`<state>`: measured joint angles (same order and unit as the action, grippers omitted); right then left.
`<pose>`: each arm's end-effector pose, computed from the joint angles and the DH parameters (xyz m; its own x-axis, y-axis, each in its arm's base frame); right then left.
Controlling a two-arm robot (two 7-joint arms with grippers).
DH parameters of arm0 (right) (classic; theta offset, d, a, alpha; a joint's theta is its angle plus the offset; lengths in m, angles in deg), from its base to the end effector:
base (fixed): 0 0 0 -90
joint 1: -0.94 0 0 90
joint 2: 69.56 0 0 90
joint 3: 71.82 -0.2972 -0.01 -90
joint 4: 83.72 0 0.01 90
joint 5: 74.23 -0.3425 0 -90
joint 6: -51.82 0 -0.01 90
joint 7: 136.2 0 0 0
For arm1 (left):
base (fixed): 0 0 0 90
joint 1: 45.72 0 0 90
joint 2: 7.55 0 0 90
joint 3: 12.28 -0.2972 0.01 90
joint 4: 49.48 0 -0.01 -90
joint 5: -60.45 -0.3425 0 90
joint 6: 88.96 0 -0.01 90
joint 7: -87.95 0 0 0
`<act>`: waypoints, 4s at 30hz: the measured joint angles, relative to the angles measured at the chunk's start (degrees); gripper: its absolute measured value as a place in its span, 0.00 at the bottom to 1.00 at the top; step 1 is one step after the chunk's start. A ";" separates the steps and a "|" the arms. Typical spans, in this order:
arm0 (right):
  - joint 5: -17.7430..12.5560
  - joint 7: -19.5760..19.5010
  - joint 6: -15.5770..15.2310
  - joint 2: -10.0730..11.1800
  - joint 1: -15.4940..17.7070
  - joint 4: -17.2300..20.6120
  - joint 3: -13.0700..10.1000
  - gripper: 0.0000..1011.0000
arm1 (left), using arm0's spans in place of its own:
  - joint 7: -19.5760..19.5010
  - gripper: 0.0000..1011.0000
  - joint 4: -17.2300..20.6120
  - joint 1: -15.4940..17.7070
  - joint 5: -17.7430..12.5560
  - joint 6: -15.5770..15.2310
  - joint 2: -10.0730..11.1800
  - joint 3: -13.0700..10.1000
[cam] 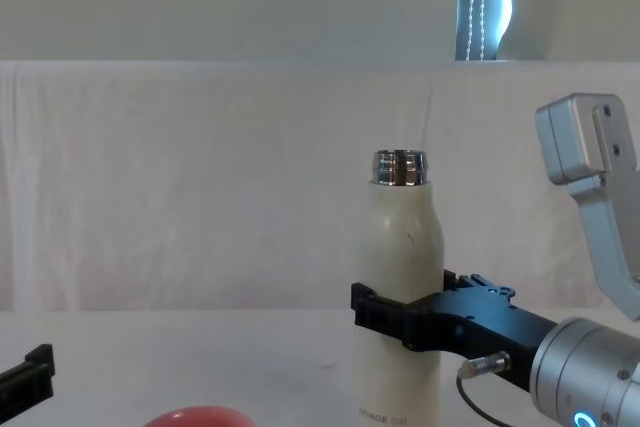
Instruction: Grasp the thermos with one hand and pour water into the cup lid.
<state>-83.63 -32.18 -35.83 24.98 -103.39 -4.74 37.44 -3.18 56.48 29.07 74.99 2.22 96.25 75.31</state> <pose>0.4185 0.0868 -0.2874 0.5288 -0.8487 0.0057 0.8470 0.5281 0.0613 0.2846 0.0357 -0.2921 0.1243 0.9917 -0.0327 -0.9922 0.1237 -0.0176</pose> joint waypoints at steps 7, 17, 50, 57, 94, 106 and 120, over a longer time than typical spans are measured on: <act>0.02 -0.01 -0.01 -0.24 -0.63 -0.88 0.26 0.99 | 0.00 0.99 0.00 0.00 0.00 0.00 0.00 0.00; 0.19 -0.14 -0.09 -0.67 -1.59 -1.79 0.61 0.99 | 0.00 0.99 0.00 0.00 0.00 0.00 0.00 0.00; 1.17 -0.85 -0.67 -0.55 -2.08 -2.03 0.96 0.94 | 0.00 0.99 0.00 0.00 0.00 0.00 0.00 0.00; 2.26 -1.73 -0.80 -0.84 -1.96 -1.75 1.13 0.94 | 0.00 0.99 0.00 0.00 0.00 0.00 0.00 0.00; 3.28 -3.86 -5.87 -1.45 -0.76 5.47 0.27 0.94 | 0.00 0.99 0.00 0.00 0.00 0.00 0.00 0.00; 3.20 -3.73 -5.69 -1.44 -0.81 5.35 0.27 0.94 | 0.00 0.99 0.00 0.00 0.00 0.00 0.00 0.00; 3.16 -3.67 -5.62 -1.44 -0.81 5.29 0.27 0.94 | 0.00 0.99 0.00 0.00 0.00 0.00 0.00 0.00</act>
<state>-80.47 -35.85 -41.44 23.54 -104.20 0.55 37.72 -3.19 56.48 29.07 74.99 2.23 96.25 75.31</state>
